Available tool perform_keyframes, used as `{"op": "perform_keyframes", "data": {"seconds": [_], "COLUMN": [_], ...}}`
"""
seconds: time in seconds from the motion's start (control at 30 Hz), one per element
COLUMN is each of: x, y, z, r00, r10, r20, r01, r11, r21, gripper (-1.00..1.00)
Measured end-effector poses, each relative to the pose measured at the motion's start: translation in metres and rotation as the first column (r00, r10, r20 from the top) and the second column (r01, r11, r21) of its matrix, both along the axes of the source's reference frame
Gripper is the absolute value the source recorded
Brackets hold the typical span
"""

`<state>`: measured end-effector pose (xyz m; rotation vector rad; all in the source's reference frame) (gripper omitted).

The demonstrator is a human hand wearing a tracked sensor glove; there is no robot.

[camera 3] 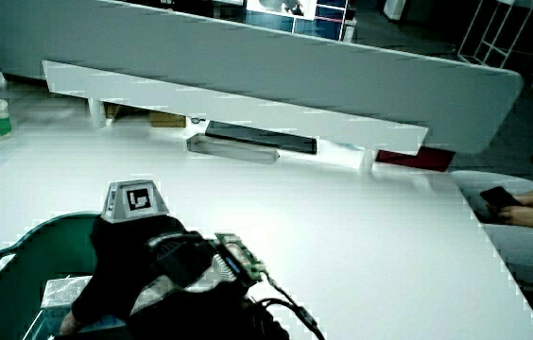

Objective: Pick milk from plate

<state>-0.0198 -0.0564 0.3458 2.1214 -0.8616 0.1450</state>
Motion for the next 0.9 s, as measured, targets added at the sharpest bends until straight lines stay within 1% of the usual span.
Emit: {"op": "perform_keyframes", "data": {"seconds": [0.07,0.13,0.27,0.3,0.33,0.4,0.43,0.47,0.53,0.63,0.67,0.7,0.77,0.8,0.87,0.9], "x": [-0.002,-0.003,-0.009,-0.010,-0.012,-0.013,-0.014,-0.014,-0.014,-0.014,-0.014,-0.013,-0.013,-0.013,-0.011,-0.011], "y": [-0.001,-0.002,-0.001,0.000,0.000,0.001,0.001,0.001,0.001,0.001,0.000,0.000,0.000,0.000,-0.001,-0.001], "z": [0.006,0.012,0.023,0.024,0.027,0.030,0.031,0.034,0.035,0.037,0.036,0.035,0.034,0.036,0.036,0.036], "r00": [1.000,1.000,0.999,0.999,0.999,0.999,0.999,0.999,0.999,0.999,1.000,1.000,1.000,1.000,0.999,0.999], "r10": [0.001,0.002,-0.008,-0.017,-0.024,-0.025,-0.025,-0.024,-0.024,-0.022,-0.014,-0.013,-0.016,-0.008,0.007,0.002], "r20": [-0.009,-0.015,-0.043,-0.045,-0.041,-0.030,-0.029,-0.042,-0.024,-0.025,-0.011,0.000,0.011,0.009,0.043,0.040], "r01": [-0.001,-0.002,0.007,0.015,0.022,0.024,0.025,0.024,0.023,0.021,0.014,0.013,0.016,0.008,-0.007,-0.003], "r11": [1.0000,0.9996,0.9996,0.9995,0.9989,0.9988,0.9996,0.9996,0.9993,0.9997,0.9999,0.9998,0.9999,0.9999,0.9999,1.0000], "r21": [-0.008,-0.030,-0.026,-0.028,-0.042,-0.042,-0.016,-0.018,-0.029,-0.013,-0.009,-0.018,-0.001,0.008,-0.009,0.005], "gripper": [0.00,0.00,0.00,0.00,0.00,0.00,0.00,0.00,0.00,0.00,0.00,0.00,0.07,0.10,0.17,0.21]}}
